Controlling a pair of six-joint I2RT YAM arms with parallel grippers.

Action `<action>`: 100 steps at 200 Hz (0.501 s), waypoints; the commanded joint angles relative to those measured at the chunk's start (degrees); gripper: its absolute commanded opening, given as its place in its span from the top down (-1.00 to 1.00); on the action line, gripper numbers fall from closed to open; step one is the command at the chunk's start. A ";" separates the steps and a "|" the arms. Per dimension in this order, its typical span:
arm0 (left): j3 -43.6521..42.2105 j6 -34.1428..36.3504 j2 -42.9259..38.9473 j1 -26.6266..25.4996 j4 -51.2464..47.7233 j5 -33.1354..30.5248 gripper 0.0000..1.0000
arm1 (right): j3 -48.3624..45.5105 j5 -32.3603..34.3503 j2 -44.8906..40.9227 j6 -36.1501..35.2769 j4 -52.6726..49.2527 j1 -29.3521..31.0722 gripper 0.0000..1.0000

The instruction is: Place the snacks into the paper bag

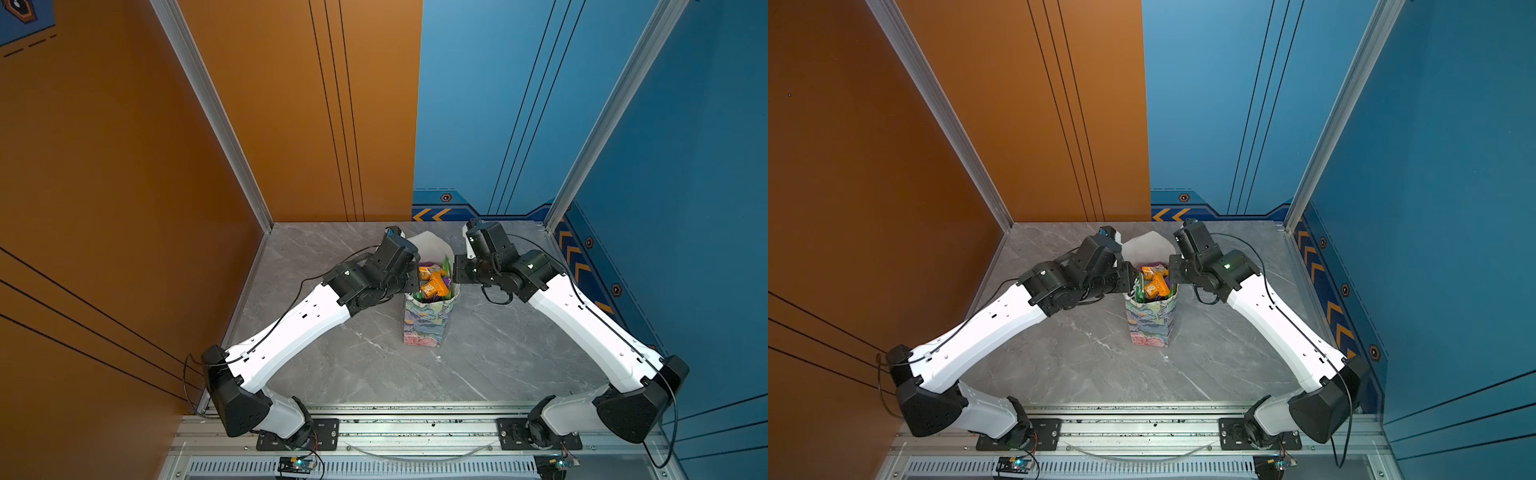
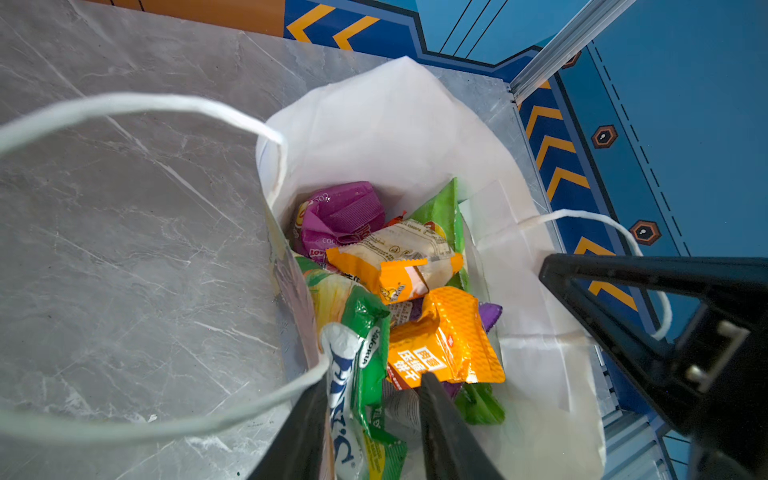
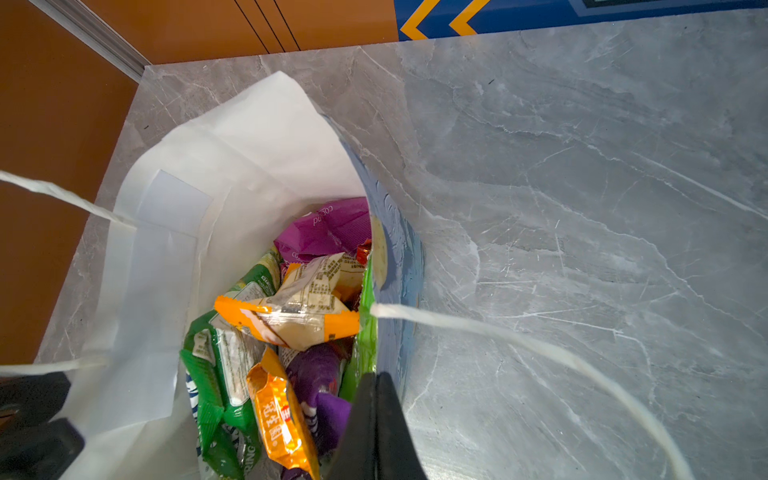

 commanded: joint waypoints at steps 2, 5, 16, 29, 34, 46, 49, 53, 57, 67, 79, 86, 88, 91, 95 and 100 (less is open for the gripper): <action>1.23 -0.17 -2.44 0.23 -1.31 -1.12 0.13 | -0.04 -0.38 -2.19 0.18 1.79 -0.41 0.69; 1.23 -0.13 -2.59 0.23 -1.41 -1.16 0.12 | 0.02 -0.40 -2.24 0.25 1.78 -0.41 0.67; 1.14 -0.08 -3.16 0.25 -1.76 -1.65 0.00 | 0.05 -0.38 -2.37 0.27 1.54 -0.38 0.59; 0.90 -0.16 -4.12 0.25 -2.21 -2.99 -0.16 | 0.12 0.37 -2.75 0.53 1.02 -0.38 0.46; 0.75 -0.16 -4.52 0.33 -2.44 -3.39 -0.32 | 0.23 0.63 -2.93 0.62 0.70 -0.41 0.41; 0.32 -0.18 -5.58 0.56 -2.62 -3.96 -0.39 | 0.39 1.01 -3.36 0.71 0.25 -0.36 0.29; 0.08 -0.17 -5.87 0.65 -2.53 -3.99 -0.41 | 0.26 1.11 -3.57 0.71 0.20 -0.34 0.26; -0.11 -0.21 -6.30 0.69 -2.58 -4.10 -0.42 | 0.24 1.14 -3.77 0.79 0.20 -0.39 0.23; -0.24 -0.18 -6.66 0.78 -2.56 -4.32 -0.43 | 0.13 1.14 -4.01 0.80 0.11 -0.41 0.21; -0.59 -0.03 -7.52 0.85 -2.49 -4.53 -0.47 | 0.06 1.18 -4.71 0.80 0.00 -0.35 0.14; -0.78 0.54 -8.59 0.94 -2.49 -4.48 -0.51 | 0.01 1.23 -5.46 0.87 -0.24 -0.30 0.06; -0.78 0.99 -9.11 0.94 -2.46 -4.51 -0.54 | 0.05 1.10 -5.92 0.97 -0.32 -0.26 0.02; -0.81 1.16 -9.30 0.99 -2.42 -4.47 -0.55 | 0.06 1.06 -6.07 0.97 -0.33 -0.31 0.01; -0.80 1.34 -9.52 0.96 -2.46 -4.46 -0.56 | 0.06 0.96 -6.32 1.04 -0.32 -0.28 0.00; -0.96 1.56 -9.88 0.96 -2.34 -4.57 -0.58 | 0.06 0.95 -6.47 1.05 -0.33 -0.28 -0.02; -1.19 1.78 -10.38 0.99 -2.26 -4.63 -0.61 | 0.04 0.81 -6.86 1.21 -0.41 -0.30 -0.04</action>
